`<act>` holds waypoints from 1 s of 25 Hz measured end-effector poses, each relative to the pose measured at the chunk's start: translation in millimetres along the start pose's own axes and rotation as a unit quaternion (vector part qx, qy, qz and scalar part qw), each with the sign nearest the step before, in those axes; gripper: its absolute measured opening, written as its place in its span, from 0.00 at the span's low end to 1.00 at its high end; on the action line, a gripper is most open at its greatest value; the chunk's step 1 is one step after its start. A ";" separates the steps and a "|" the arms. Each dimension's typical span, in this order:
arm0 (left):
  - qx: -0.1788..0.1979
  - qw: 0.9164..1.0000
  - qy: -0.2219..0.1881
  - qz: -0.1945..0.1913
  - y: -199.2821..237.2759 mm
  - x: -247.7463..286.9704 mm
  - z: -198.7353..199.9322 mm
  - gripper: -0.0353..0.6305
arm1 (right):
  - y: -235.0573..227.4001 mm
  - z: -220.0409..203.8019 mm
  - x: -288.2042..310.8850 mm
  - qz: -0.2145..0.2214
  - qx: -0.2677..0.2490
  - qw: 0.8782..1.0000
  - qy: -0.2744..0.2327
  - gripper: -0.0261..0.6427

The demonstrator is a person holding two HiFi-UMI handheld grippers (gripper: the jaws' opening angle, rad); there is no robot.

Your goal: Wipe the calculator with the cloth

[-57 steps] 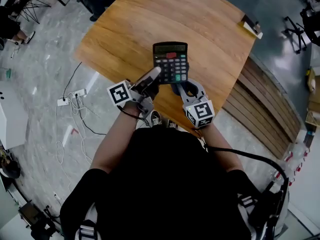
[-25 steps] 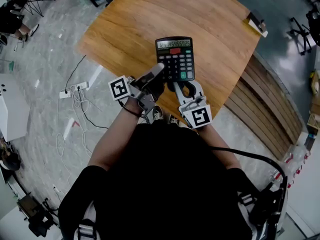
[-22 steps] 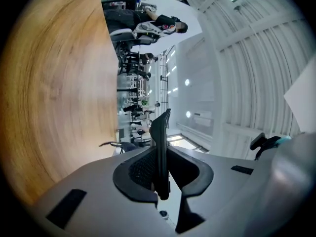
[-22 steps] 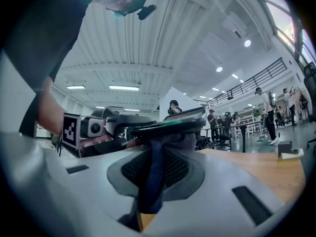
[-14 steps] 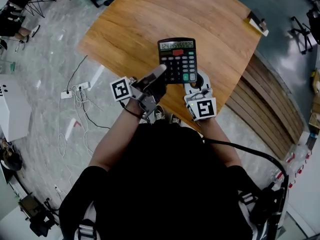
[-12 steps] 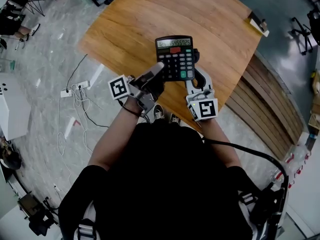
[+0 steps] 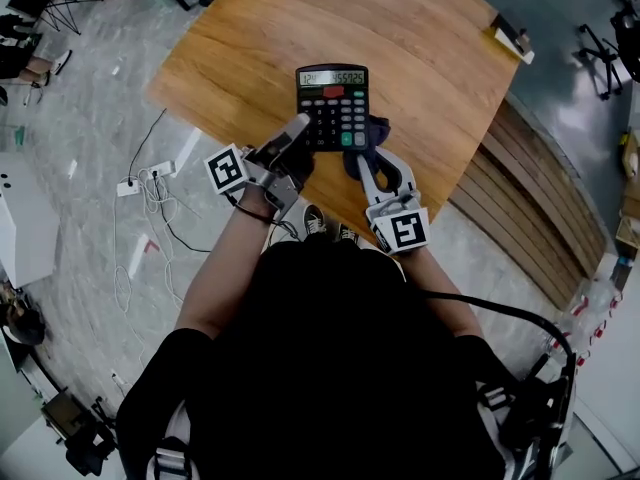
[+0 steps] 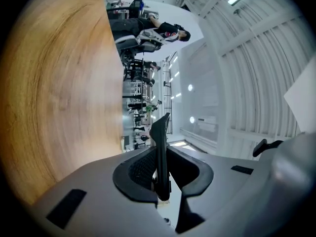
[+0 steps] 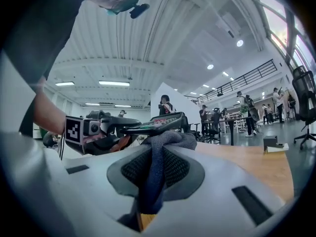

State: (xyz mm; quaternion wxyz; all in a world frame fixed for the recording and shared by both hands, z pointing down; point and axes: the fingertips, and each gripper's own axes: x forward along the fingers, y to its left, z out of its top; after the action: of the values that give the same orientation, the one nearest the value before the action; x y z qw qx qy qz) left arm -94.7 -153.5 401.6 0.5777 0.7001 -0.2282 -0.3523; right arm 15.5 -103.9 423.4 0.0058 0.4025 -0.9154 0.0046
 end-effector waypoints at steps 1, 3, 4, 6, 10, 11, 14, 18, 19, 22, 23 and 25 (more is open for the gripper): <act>-0.003 1.000 -0.003 0.001 2.3 0.1 2.1 0.16 | 1.8 -1.6 -2.3 0.003 -0.004 1.000 0.004 0.12; -0.007 1.000 -0.012 0.007 7.8 0.5 8.6 0.16 | 4.5 -3.0 -7.4 0.007 -0.011 1.000 0.009 0.12; -0.007 1.000 -0.016 0.011 11.5 0.6 12.3 0.16 | 4.8 -3.1 -10.8 0.007 -0.012 1.000 0.011 0.12; 0.002 1.000 -0.017 0.022 20.5 0.6 19.0 0.16 | 2.1 -2.2 -18.6 0.000 -0.009 1.000 0.012 0.12; 0.032 0.998 0.009 0.046 45.6 -2.3 21.6 0.16 | -15.4 0.6 -29.6 -0.029 -0.004 1.000 0.006 0.12; 0.035 0.998 0.018 0.052 54.4 -3.8 17.5 0.16 | -22.1 -0.3 -31.2 -0.040 -0.003 0.999 0.009 0.12; 0.024 0.996 0.039 0.078 88.4 -10.6 -2.0 0.16 | -45.4 -13.2 -32.8 -0.080 -0.002 0.996 0.040 0.12; 0.012 0.988 0.060 0.140 143.4 -25.1 -31.8 0.16 | -74.3 -46.3 -32.5 -0.138 0.012 0.984 0.111 0.12; 0.014 0.986 0.068 0.153 154.6 -28.6 -38.9 0.16 | -78.0 -55.2 -31.8 -0.146 0.017 0.981 0.129 0.12; 0.025 0.979 0.089 0.182 177.5 -34.6 -55.6 0.16 | -84.0 -83.0 -28.7 -0.161 0.031 0.970 0.179 0.12; 0.031 0.976 0.094 0.192 183.2 -36.3 -59.3 0.16 | -85.0 -93.0 -27.9 -0.163 0.036 0.966 0.195 0.12; 0.045 0.971 0.105 0.211 192.8 -39.7 -64.3 0.16 | -85.6 -113.3 -26.6 -0.165 0.043 0.959 0.227 0.12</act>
State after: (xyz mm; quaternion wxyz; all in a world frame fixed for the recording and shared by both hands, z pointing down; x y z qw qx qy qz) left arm -54.9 -127.0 603.1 0.6280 0.6944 -0.3239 -0.1361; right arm 97.3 -140.7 536.6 0.1964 0.5366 -0.8096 0.1341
